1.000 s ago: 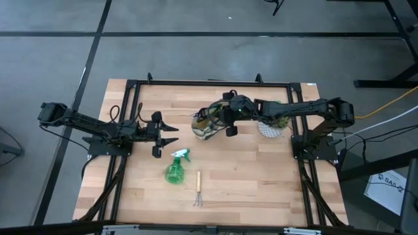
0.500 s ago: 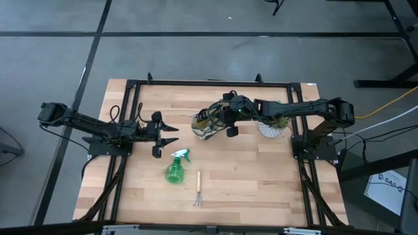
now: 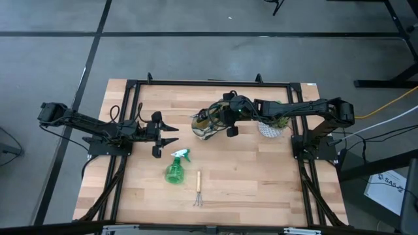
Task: Pick & Place Garden tools in Gardening bag
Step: Put the shear scissor into the gardening bag
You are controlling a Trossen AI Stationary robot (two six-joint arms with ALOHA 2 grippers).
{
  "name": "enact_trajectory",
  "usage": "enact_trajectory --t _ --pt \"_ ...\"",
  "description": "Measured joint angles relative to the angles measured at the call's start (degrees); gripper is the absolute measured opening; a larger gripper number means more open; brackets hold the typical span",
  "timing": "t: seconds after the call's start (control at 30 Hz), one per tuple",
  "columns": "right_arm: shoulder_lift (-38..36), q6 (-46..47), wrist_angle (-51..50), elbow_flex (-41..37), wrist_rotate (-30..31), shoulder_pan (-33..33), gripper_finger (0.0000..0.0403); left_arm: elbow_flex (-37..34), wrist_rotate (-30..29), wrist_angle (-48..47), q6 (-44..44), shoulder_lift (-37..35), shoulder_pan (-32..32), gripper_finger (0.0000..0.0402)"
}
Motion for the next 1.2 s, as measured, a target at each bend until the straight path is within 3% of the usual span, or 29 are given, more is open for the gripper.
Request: enact_trajectory --t 0.23,0.67,0.83,0.93,1.2 --pt "-0.02 1.35 1.01 0.00 0.04 0.05 0.0107 -0.01 0.00 0.00 0.00 -0.02 0.02 0.0176" --pt "-0.04 8.37 5.20 -0.01 -0.10 2.08 0.0113 0.00 0.00 0.00 0.00 -0.02 0.01 0.0177" --pt "0.19 21.15 -3.63 6.57 -0.48 2.02 0.0129 -0.01 0.00 0.00 0.00 -0.02 0.02 0.0176" --pt "1.09 23.49 -10.76 11.73 -0.40 1.69 0.0157 -0.01 0.00 0.00 0.01 -0.01 0.00 0.0176" --pt "6.16 30.12 -17.45 19.73 -0.48 1.23 0.0214 -0.01 0.00 -0.11 0.02 0.00 0.01 0.0176"
